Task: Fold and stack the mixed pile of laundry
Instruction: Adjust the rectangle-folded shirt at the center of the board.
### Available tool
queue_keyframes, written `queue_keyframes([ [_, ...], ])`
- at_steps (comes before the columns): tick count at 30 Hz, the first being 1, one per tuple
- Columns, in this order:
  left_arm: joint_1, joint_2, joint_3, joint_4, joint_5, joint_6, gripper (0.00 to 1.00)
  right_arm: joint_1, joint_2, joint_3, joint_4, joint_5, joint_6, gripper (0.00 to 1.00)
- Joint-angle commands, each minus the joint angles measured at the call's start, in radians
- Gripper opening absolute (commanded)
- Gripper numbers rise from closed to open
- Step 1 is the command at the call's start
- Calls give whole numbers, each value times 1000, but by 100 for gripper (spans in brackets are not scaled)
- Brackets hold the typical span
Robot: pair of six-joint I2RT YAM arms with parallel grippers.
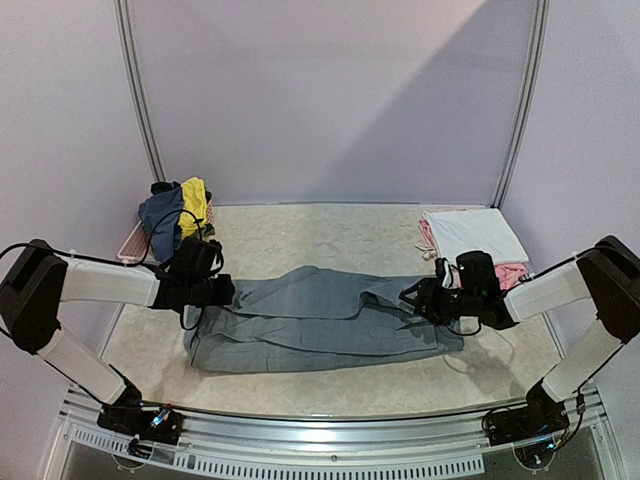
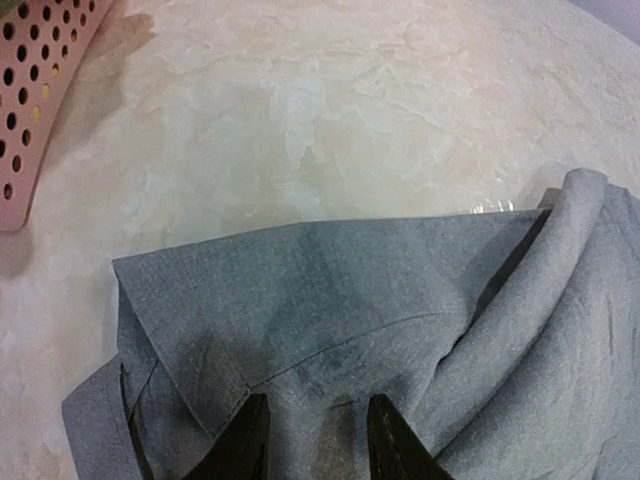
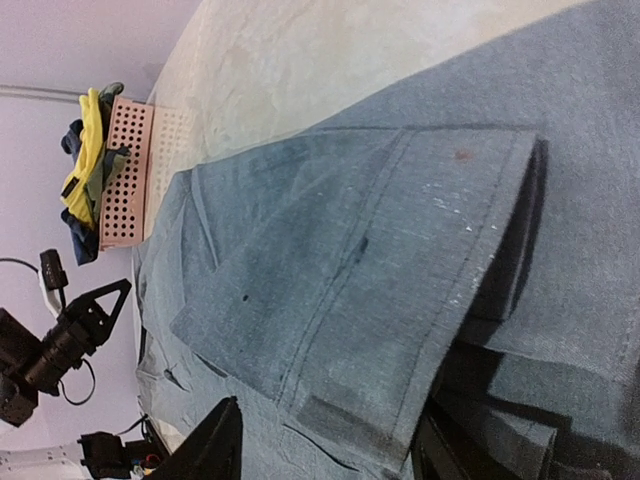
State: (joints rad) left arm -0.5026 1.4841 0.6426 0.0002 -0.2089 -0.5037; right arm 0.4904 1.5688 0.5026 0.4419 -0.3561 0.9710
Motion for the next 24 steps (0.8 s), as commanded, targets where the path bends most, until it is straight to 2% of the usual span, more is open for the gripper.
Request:
queue_keyframes([
  [1,17,13,6,29,3,10,35,-3,14,4,37,-36,-4,50],
  [3,18,16,6,33,5,8,35,-3,13,4,39,-40,-7,41],
  [7,21,18,5,38,5,6,34,-3,10,23,31,-59,-27,14],
  [10,22,18,2,38,2,4,33,-3,-1,66,-39,-69,-65,1],
  [15,30,17,0,34,-4,8,33,-3,-70,176,-310,-29,-174,0],
  [20,46,34,3,35,-5,12,32,-4,-200,249,-640,122,-328,0],
  [24,60,59,6,47,-3,6,31,-3,-240,260,-761,186,-415,0],
])
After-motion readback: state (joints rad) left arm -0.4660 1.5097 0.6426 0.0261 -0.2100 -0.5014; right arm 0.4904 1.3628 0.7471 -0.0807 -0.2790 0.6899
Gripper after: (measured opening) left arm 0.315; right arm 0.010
